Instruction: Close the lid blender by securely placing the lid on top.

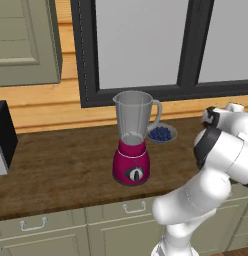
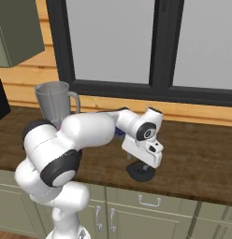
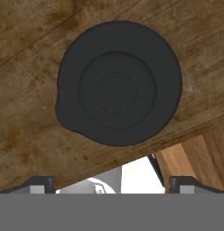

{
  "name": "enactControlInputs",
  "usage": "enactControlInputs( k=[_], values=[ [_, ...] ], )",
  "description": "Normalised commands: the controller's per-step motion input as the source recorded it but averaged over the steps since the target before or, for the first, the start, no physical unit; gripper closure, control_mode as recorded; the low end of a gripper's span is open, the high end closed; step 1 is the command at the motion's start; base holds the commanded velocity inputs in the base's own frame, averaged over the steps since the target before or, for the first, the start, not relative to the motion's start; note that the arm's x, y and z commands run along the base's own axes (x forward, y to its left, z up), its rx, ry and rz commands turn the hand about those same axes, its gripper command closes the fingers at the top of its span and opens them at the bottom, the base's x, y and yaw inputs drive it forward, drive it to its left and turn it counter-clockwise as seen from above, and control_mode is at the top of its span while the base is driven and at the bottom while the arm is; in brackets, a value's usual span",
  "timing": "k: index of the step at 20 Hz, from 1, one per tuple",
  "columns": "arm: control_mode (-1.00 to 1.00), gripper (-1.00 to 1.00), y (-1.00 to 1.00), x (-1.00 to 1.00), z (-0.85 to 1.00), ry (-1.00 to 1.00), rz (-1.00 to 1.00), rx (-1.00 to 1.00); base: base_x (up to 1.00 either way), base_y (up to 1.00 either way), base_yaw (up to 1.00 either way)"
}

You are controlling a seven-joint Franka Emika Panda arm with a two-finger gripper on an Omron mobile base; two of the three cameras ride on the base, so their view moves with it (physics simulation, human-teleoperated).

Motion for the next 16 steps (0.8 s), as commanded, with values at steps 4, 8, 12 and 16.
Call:
enactControlInputs(
  k=[4, 8, 12, 16],
  values=[
    [-1.0, -1.0, 0.0, 0.32, -0.28, 0.01, 0.0, -0.02, 0.0, 0.0, 0.0],
    [-1.0, -1.0, 0.0, 0.25, -0.23, 0.0, 0.0, 0.0, 0.0, 0.0, 0.0],
    [-1.0, -1.0, -0.03, 0.17, -0.2, 0.0, 0.0, 0.0, 0.0, 0.0, 0.0],
    [-1.0, -1.0, 0.0, 0.01, -0.27, 0.0, 0.0, 0.0, 0.0, 0.0, 0.0]
  ],
)
